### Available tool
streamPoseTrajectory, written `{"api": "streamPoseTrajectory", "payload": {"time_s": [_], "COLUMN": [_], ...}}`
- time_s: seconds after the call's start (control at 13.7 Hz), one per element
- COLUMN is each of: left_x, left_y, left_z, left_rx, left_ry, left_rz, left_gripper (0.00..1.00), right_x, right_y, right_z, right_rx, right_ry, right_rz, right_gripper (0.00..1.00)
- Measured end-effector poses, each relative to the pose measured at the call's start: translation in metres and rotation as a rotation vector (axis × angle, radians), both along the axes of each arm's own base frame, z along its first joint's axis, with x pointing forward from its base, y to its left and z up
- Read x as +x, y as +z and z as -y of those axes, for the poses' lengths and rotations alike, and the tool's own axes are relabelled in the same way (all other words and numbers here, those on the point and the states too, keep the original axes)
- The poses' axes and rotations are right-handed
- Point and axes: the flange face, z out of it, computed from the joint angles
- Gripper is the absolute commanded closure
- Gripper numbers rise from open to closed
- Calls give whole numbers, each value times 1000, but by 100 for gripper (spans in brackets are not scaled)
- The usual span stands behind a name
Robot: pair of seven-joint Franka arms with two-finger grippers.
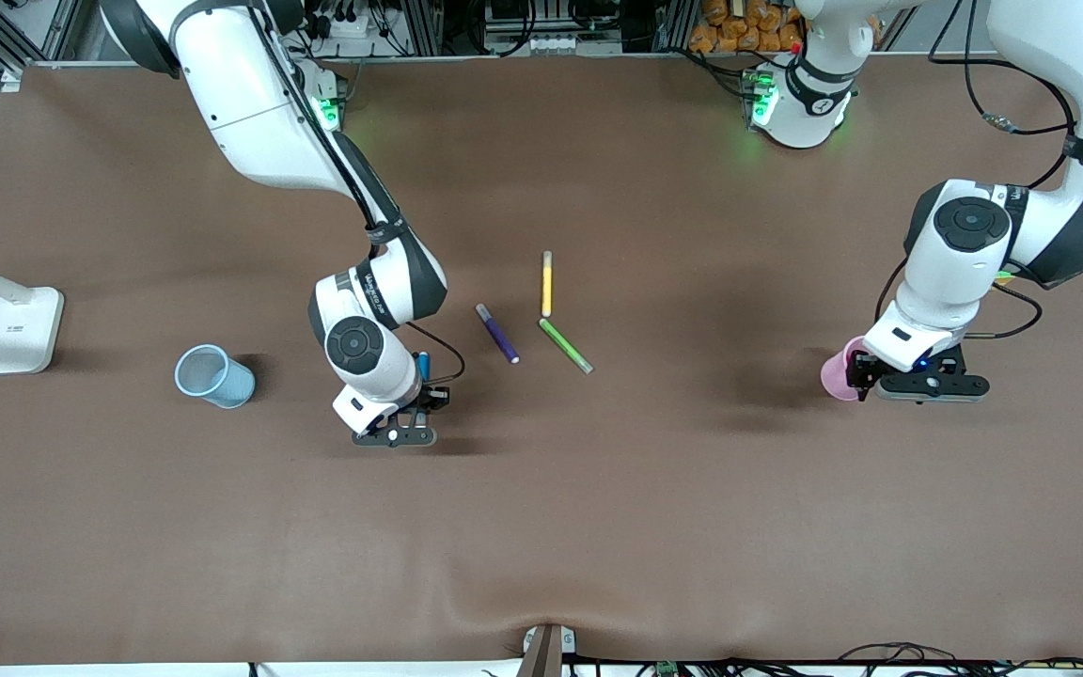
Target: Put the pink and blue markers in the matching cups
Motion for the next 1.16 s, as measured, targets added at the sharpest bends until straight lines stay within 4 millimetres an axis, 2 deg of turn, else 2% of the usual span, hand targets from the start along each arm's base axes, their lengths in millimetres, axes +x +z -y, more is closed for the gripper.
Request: {"api": "streamPoseTrajectory", "payload": {"time_s": [0.22,0.36,0.58,0.87,1.02,1.16], "left_x": [12,19,28,39,42,47], "left_y": [18,28,46,59,59,59], "left_z": [3,6,19,22,23,23], "left_rx": [-3,-5,-12,-14,-17,-20], "left_ry": [-4,-8,-27,-28,-29,-29], "left_rz": [42,65,101,128,131,134], "left_gripper": [0,0,0,0,0,0], "right_x": [13,30,55,67,68,66], "right_y": [13,38,91,159,180,192], "right_z": [13,39,99,170,208,247], "right_rx": [-34,-28,-26,9,84,126], "right_ry": [61,116,208,360,435,498], "right_rz": [44,79,112,129,127,123], "right_gripper": [100,100,100,100,100,100]}}
